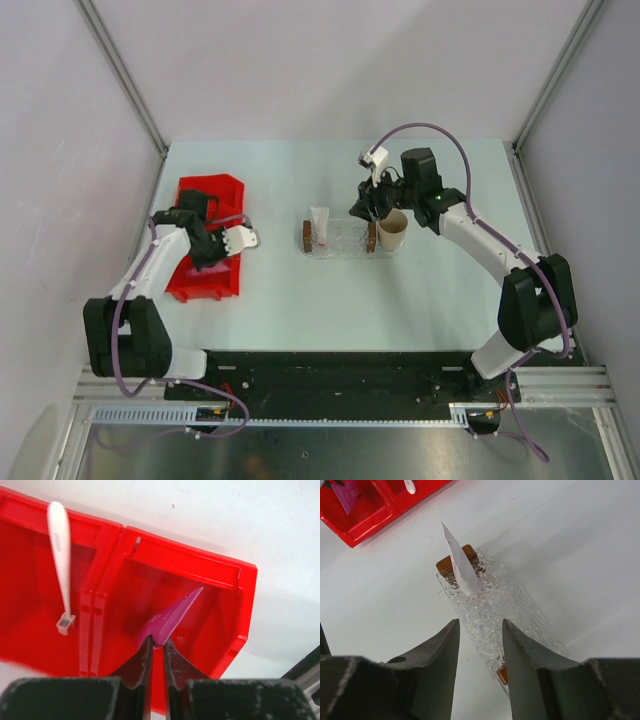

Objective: Prepare toiletry sets of a toothbrush and toothpaste on the tray

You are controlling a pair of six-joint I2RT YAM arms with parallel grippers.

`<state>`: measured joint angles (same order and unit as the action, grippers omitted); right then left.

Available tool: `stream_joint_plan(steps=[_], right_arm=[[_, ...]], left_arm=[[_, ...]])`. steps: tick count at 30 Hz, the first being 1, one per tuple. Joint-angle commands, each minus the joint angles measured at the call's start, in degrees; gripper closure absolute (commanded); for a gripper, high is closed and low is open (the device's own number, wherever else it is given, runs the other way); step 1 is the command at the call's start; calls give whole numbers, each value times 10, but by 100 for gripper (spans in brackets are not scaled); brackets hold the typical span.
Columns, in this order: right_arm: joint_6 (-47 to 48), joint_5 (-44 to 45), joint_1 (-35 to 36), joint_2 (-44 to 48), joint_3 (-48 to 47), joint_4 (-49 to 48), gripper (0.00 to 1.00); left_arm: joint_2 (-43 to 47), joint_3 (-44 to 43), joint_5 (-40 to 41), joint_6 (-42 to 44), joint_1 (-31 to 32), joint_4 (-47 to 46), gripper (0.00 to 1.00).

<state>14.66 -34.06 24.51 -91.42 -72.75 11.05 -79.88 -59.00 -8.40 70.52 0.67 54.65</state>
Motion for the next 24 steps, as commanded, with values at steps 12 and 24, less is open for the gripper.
stream_joint_plan(steps=[12,24], right_arm=[[-15,-9,10,17,1,-13,56],[-8,-45,41,78,0,-45,53]], left_arm=[[125,-74,-93,-6,-5,19,100],[185,-168,-239,-163,-20,21,100]])
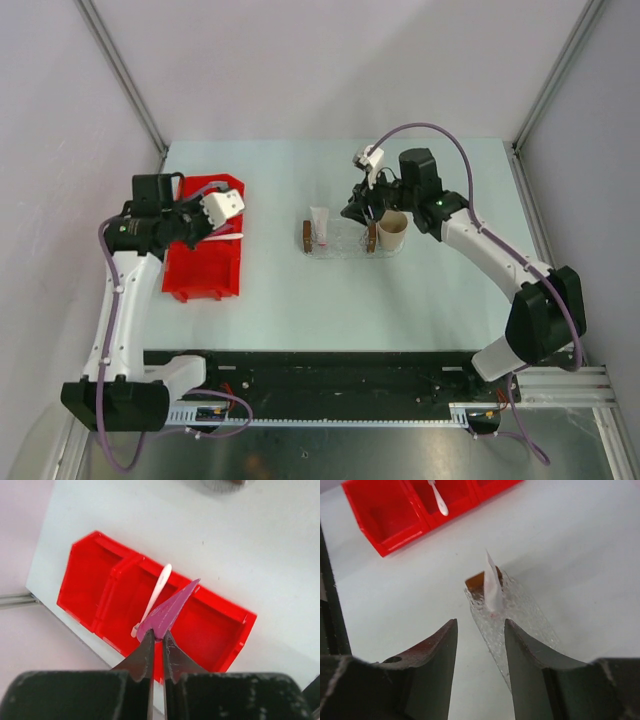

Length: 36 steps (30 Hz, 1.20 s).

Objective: Prepare toiletry sets of a toothbrush and toothpaste on the tray

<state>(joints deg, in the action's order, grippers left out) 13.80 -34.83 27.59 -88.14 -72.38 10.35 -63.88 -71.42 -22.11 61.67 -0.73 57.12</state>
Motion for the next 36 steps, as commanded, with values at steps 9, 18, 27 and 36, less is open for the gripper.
stream_joint_plan(steps=[9,18,27,36], right_arm=[[-32,-138,48,45,-86,5,52],[-18,-128,127,-11,-235,99,50],[-8,-107,177,-58,-297,130,50],[-3,-83,199,-89,-314,136,50]], left_arm=[[9,-88,-286,-212,-4,-4,100],[-25,-138,-383,-313,23,-8,100],[-28,-130,-389,-328,71,-24,100],[-22,-114,-384,-326,83,-34,100]])
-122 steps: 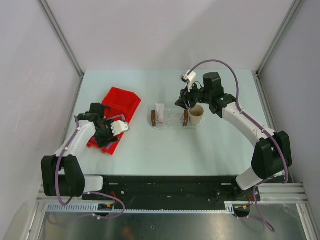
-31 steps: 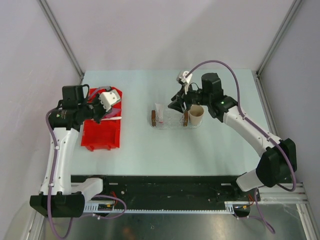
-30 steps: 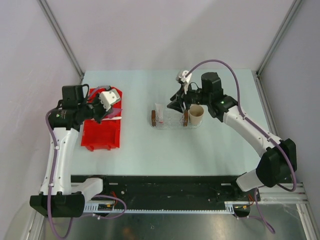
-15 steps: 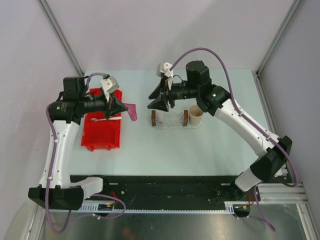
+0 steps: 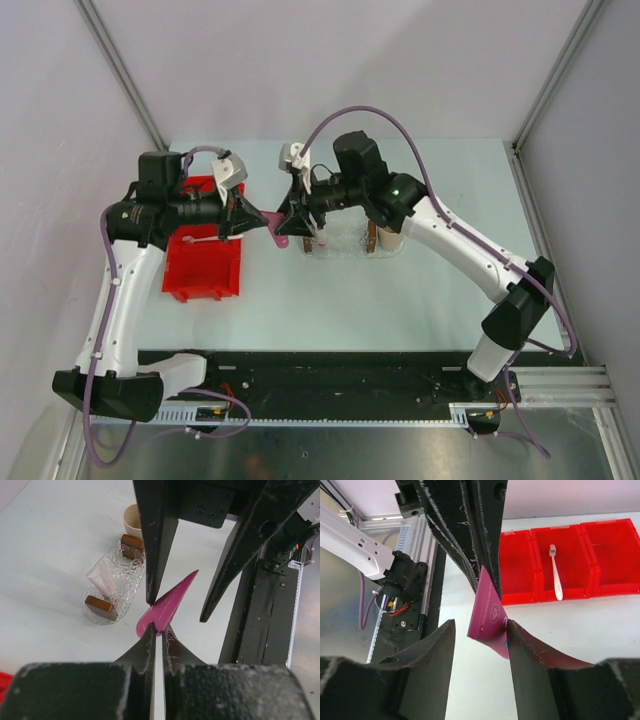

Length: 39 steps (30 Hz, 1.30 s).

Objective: Prepare toiletry sets of a toothbrush and toothpaste on the tray

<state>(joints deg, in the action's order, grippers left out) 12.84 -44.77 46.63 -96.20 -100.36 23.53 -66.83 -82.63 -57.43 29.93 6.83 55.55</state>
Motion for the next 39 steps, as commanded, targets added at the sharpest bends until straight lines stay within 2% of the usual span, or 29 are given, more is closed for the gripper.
stream_joint_plan(steps=[1,5,9,12,13,16,19,20,21,23,24,29,33,39], right_arm=[[4,18,10,-11,-36,3,51],[1,24,11,-20,-39,-2,53],[-3,30,11,-26,-38,-8,61],[-6,26,10,-28,-38,-9,76],[-5,26,10,-27,-38,-9,87],[-2,29,11,-24,-38,-5,100],[-1,37,10,-21,-34,-3,100],[0,42,11,-18,-34,-2,100],[8,44,11,-17,-32,3,100],[17,64,10,-8,-22,6,100],[27,75,10,-4,-17,7,100],[42,111,-9,18,17,-5,100],[32,130,-57,46,52,-43,100],[-3,142,-135,100,134,-131,100]], left_arm=[[9,2,-31,-8,8,-19,100],[14,8,-31,-10,10,-22,100],[18,11,-33,-13,11,-25,100],[20,12,-34,-11,11,-26,100],[20,15,-34,-12,11,-26,100],[20,19,-32,-9,12,-26,100],[16,19,-33,-9,12,-27,99],[15,19,-33,-8,12,-27,94],[15,19,-32,-7,11,-27,82],[17,19,-31,-1,11,-28,72],[19,19,-30,0,11,-27,63],[24,17,-18,7,11,-28,48],[33,19,-9,7,10,-31,43],[42,41,5,7,8,-42,41]])
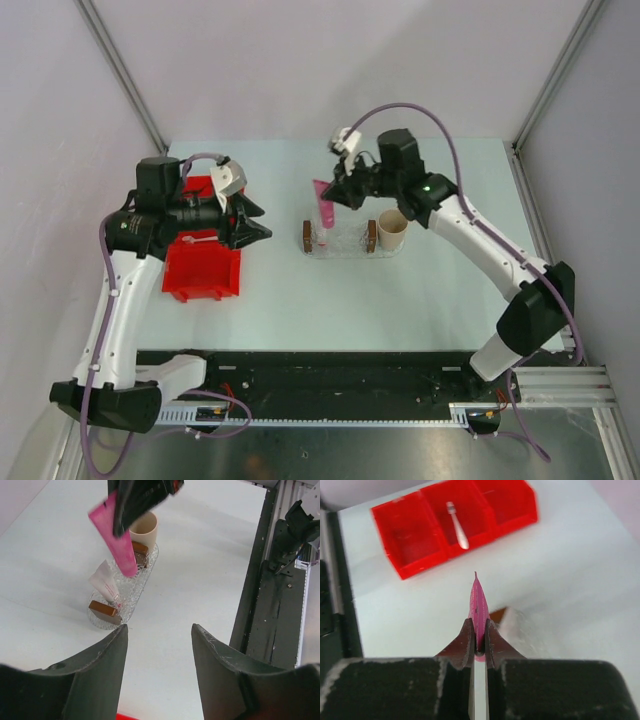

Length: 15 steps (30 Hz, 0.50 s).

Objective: Prepare toiletry sets of a toothbrush and toothpaste on the tray

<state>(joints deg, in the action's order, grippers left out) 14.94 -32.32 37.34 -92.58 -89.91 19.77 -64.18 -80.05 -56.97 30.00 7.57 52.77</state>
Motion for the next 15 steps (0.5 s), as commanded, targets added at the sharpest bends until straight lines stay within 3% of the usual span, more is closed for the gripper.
stream_joint_plan(steps=[1,10,15], right_arm=[[-28,15,-50,70,40,-111,100],[-50,47,-93,119,152,-219,100],[-69,113,-96,135,206,-278,100]], left_arm=[[16,17,4,3,1,-18,41],[13,37,23,-8,0,-38,41],[6,49,44,-13,0,-50,41]])
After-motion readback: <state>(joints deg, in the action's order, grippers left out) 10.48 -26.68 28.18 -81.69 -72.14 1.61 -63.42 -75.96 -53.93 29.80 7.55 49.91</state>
